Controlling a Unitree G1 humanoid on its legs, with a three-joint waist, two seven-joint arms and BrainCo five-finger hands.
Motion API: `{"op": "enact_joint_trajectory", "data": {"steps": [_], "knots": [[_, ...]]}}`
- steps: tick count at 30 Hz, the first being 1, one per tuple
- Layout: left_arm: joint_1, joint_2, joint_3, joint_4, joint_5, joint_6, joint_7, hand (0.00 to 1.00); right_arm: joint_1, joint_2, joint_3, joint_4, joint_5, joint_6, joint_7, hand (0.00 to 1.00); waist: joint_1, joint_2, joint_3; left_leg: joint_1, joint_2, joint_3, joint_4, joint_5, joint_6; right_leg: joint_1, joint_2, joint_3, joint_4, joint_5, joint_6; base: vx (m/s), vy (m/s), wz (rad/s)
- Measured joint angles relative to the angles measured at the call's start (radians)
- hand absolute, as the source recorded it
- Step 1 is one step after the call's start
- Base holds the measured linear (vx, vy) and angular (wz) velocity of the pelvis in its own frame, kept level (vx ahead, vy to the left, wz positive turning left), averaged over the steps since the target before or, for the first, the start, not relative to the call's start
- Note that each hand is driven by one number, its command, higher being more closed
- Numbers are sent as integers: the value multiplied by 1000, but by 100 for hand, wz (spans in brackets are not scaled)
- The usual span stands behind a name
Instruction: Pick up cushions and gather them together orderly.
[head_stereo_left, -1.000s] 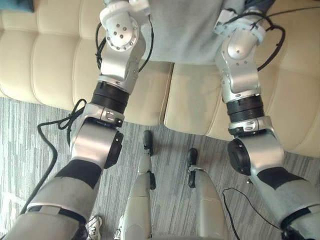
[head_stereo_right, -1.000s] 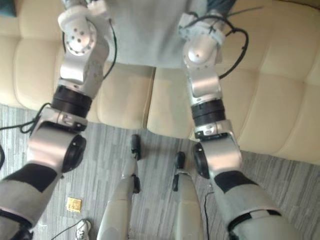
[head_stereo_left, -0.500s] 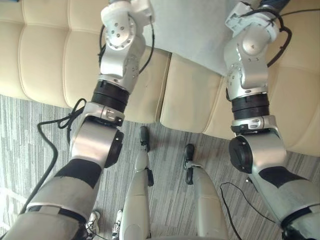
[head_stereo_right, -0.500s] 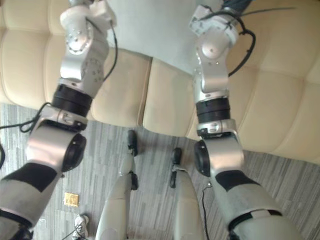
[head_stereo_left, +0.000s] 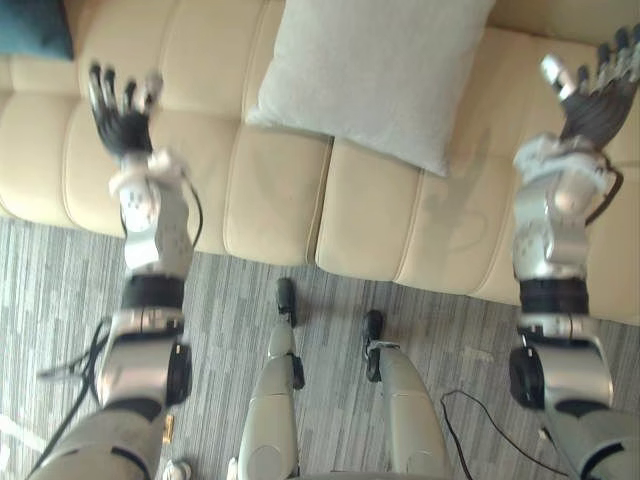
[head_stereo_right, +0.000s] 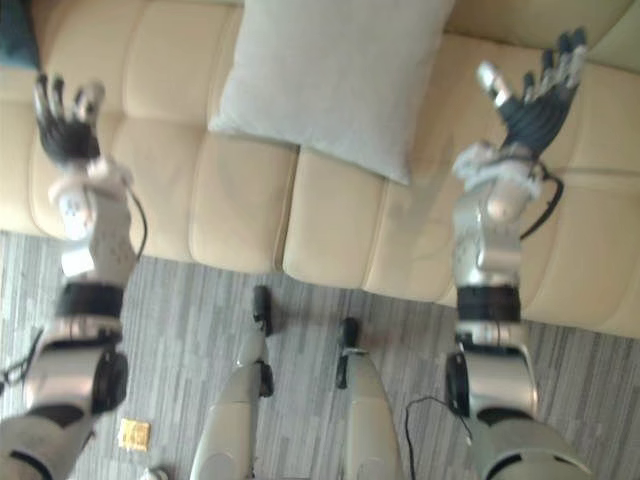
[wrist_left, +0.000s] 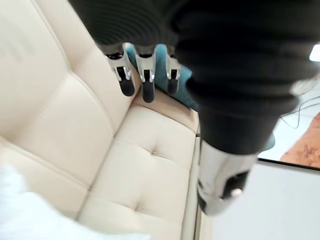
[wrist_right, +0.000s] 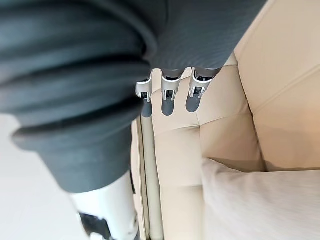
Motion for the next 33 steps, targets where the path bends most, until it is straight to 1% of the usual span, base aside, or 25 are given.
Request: {"op": "enact_joint_trajectory", "data": {"steps": [1, 2, 3, 4, 6, 7, 8, 10, 11, 13, 16, 18, 19, 22, 25, 26, 27, 28, 29, 30, 31, 32, 33], "knots": [[47, -20, -11, -3, 11, 0, -6, 0, 44, 16, 3, 0, 0, 1, 14, 0, 1, -2, -1, 17, -1, 0, 0, -5, -1, 20, -1, 0, -6, -1, 1, 0, 0, 0], [140, -60, -33, -2, 27, 3, -28, 0, 127, 63, 11, 2, -4, 2, 42, 0, 3, -10, -6, 53, -5, 3, 0, -13, -3, 59, -5, 2, -17, -5, 6, 0, 0, 0], [223, -92, -53, -2, 67, 11, -50, 0, 201, 107, 20, 5, -2, 3, 81, 0, 6, -18, -14, 83, -7, 6, 0, -20, -2, 91, -6, 2, -26, -8, 8, 30, -9, -4], [293, -117, -77, 4, 107, 22, -74, 0, 268, 148, 23, 13, -31, 5, 113, 0, 15, -24, -30, 104, -7, 13, 0, -26, -2, 116, -7, 1, -36, -9, 8, 37, -9, -5], [372, -148, -110, 49, 179, 40, -112, 0, 353, 201, 26, 41, -79, 17, 147, 0, 27, -31, -53, 139, -7, 21, 0, -35, -3, 157, -7, 2, -56, -12, 12, 43, -7, -4], [393, -158, -113, 70, 206, 47, -127, 0, 371, 218, 25, 62, -87, 20, 156, 0, 28, -32, -61, 151, -7, 21, 0, -39, -2, 174, -7, 1, -65, -12, 12, 44, -4, -2], [421, -173, -112, 104, 232, 54, -144, 0, 399, 243, 25, 95, -100, 23, 166, 0, 29, -32, -77, 168, -7, 22, 0, -44, 1, 197, -7, 1, -79, -11, 13, 96, 2, -3], [486, -211, -106, 234, 307, 83, -176, 0, 467, 305, 21, 226, -144, 42, 187, 0, 29, -33, -139, 228, -9, 26, 1, -58, 2, 279, -6, 3, -135, -4, 21, 137, 0, -6], [498, -219, -102, 264, 327, 86, -181, 0, 478, 318, 19, 263, -156, 48, 191, 0, 30, -33, -150, 247, -9, 27, 1, -65, 2, 300, -5, 3, -150, -1, 22, 94, -7, -14], [535, -241, -77, 375, 384, 104, -198, 0, 510, 361, 4, 398, -162, 69, 204, 0, 38, -34, -195, 310, -8, 53, 1, -90, 0, 375, -1, 19, -206, 11, 27, 88, -8, -27], [550, -276, -26, 480, 415, 124, -202, 0, 518, 390, -29, 526, -199, 91, 210, 0, 41, -29, -223, 368, -8, 73, 1, -105, -1, 447, 2, 37, -260, 29, 32, 91, 4, -22], [550, -287, -17, 527, 431, 131, -202, 0, 517, 395, -39, 586, -206, 96, 210, 0, 42, -28, -231, 396, -7, 82, 1, -113, -2, 481, 4, 49, -288, 40, 35, 60, 6, -21], [550, -294, -15, 553, 445, 133, -203, 0, 518, 404, -54, 614, -238, 104, 209, 0, 42, -28, -239, 409, -7, 92, 1, -118, -3, 498, 5, 55, -304, 48, 35, 50, 7, -21], [546, -298, 21, 582, 469, 133, -211, 0, 516, 420, -61, 659, -239, 115, 210, 0, 47, -33, -252, 440, -6, 126, 0, -129, -4, 518, 12, 92, -328, 65, 40, 26, 20, -35], [544, -297, 21, 599, 484, 135, -215, 0, 509, 423, -61, 683, -249, 117, 210, 0, 47, -33, -252, 462, -3, 161, 0, -134, -1, 532, 16, 121, -342, 83, 43, 1, 21, -37], [538, -297, 21, 607, 487, 137, -215, 0, 505, 423, -59, 690, -271, 124, 210, 0, 48, -35, -251, 467, -4, 167, 0, -137, 0, 529, 17, 129, -336, 86, 45, -36, 15, -19], [530, -296, 22, 610, 495, 145, -214, 0, 504, 423, -54, 693, -278, 129, 209, 0, 47, -38, -248, 465, -2, 169, 4, -152, 5, 521, 15, 123, -308, 85, 48, -36, 10, -13], [527, -296, 24, 610, 497, 147, -214, 0, 505, 424, -53, 695, -278, 130, 209, 0, 47, -39, -248, 459, -1, 170, 10, -154, 7, 511, 14, 118, -292, 86, 50, -118, -22, -5], [519, -303, 45, 610, 510, 152, -212, 0, 499, 423, -47, 709, -280, 130, 208, 0, 49, -37, -245, 434, 19, 165, 51, -171, 14, 470, 14, 100, -216, 89, 57, -135, -31, 0], [518, -311, 65, 609, 512, 152, -211, 0, 490, 426, -46, 724, -281, 134, 208, 0, 48, -28, -236, 419, 27, 171, 67, -172, 24, 432, 2, 73, -74, 45, 38, -167, -42, 6], [519, -311, 70, 610, 512, 153, -210, 0, 491, 428, -45, 725, -282, 136, 208, 0, 46, -32, -237, 416, 28, 169, 74, -170, 28, 417, -8, 56, 4, 23, 34, -99, -64, 30], [531, -309, 70, 597, 512, 154, -201, 0, 494, 428, -45, 730, -284, 140, 208, 0, 49, -38, -242, 415, 28, 156, 87, -166, 34, 410, -42, 28, 197, -32, 50, -79, -79, 33], [539, -308, 79, 588, 512, 154, -198, 0, 493, 427, -45, 734, -286, 139, 208, 0, 50, -44, -249, 408, 28, 154, 92, -162, 39, 414, -64, 24, 259, -44, 65, -129, -187, 36]]}}
